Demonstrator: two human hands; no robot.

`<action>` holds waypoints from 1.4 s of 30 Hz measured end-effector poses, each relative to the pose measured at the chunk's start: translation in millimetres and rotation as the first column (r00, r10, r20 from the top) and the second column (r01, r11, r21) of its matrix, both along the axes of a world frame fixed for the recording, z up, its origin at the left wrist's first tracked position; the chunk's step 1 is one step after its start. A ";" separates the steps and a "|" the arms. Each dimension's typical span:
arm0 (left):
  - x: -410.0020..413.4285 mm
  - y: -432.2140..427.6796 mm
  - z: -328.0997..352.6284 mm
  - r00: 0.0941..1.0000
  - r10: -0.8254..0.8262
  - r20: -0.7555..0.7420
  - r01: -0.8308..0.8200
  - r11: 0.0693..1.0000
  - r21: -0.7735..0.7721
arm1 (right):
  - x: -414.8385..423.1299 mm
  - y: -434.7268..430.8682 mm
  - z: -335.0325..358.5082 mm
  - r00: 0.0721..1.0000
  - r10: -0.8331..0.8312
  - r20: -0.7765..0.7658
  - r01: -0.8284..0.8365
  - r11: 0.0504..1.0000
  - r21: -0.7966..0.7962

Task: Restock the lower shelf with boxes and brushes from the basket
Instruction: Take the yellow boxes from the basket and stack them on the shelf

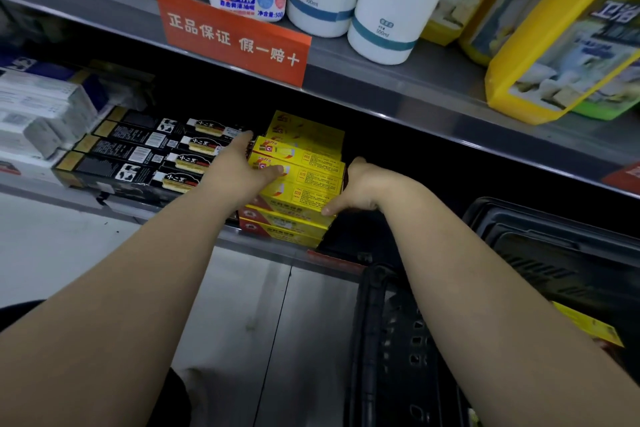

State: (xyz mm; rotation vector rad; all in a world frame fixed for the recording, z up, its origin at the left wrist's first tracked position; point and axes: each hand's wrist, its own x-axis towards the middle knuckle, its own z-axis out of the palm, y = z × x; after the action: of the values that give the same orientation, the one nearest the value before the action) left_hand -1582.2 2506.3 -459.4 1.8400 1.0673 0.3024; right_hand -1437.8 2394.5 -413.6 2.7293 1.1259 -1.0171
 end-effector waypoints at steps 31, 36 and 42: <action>90.8 -278.1 68.7 0.518 -0.851 -0.089 0.855 0.517 0.028 | 105.8 -360.5 -69.4 0.882 -0.320 0.347 0.333 0.943 0.024; 84.8 -280.0 63.0 0.512 -0.849 -0.128 0.853 0.520 -0.038 | 103.5 -355.1 -52.0 0.863 -0.133 0.487 0.199 0.976 -0.085; 81.2 -296.1 64.7 0.567 -0.821 -0.062 0.801 0.568 -0.188 | 56.4 -344.1 31.5 0.904 -0.350 0.244 0.295 0.926 0.238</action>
State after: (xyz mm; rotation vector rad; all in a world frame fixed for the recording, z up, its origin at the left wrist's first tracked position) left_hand -1501.0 2210.2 -394.7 2.0354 0.1983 -0.4688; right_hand -1381.4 2050.4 -382.1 3.1641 0.7793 -0.5235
